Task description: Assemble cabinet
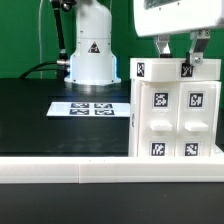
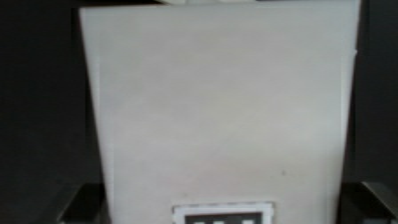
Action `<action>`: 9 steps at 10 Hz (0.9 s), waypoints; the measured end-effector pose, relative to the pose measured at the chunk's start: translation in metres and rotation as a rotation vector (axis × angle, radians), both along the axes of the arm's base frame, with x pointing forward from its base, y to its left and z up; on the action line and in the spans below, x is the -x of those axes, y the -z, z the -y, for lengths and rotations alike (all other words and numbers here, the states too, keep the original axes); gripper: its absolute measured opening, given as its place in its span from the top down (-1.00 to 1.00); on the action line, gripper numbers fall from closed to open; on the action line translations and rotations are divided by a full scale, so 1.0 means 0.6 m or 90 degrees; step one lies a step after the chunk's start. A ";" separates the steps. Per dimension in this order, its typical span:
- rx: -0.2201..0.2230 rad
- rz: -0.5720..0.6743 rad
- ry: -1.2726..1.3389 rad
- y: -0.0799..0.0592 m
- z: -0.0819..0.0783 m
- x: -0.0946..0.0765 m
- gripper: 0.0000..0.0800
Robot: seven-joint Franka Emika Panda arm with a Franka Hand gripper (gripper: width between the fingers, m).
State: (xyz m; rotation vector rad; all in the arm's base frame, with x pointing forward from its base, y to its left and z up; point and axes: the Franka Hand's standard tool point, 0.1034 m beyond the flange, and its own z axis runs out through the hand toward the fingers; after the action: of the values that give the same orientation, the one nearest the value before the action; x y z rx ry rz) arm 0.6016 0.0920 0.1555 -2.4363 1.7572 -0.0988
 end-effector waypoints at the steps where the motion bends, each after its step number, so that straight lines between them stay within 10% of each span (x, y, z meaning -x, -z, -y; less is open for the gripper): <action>1: -0.002 -0.001 0.009 0.000 0.000 0.000 -0.39; 3: -0.002 0.000 -0.001 0.001 -0.002 0.000 -0.90; 9: -0.027 0.029 -0.051 -0.044 -0.006 -0.012 -0.99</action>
Offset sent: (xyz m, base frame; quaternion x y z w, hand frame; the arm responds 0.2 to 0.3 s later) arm 0.0026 -0.0030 0.0089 0.0066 -0.0207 -0.0315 0.9993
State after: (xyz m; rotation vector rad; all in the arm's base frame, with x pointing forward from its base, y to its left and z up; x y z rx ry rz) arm 0.6085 0.0953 0.1817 -2.4503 1.6244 -0.1053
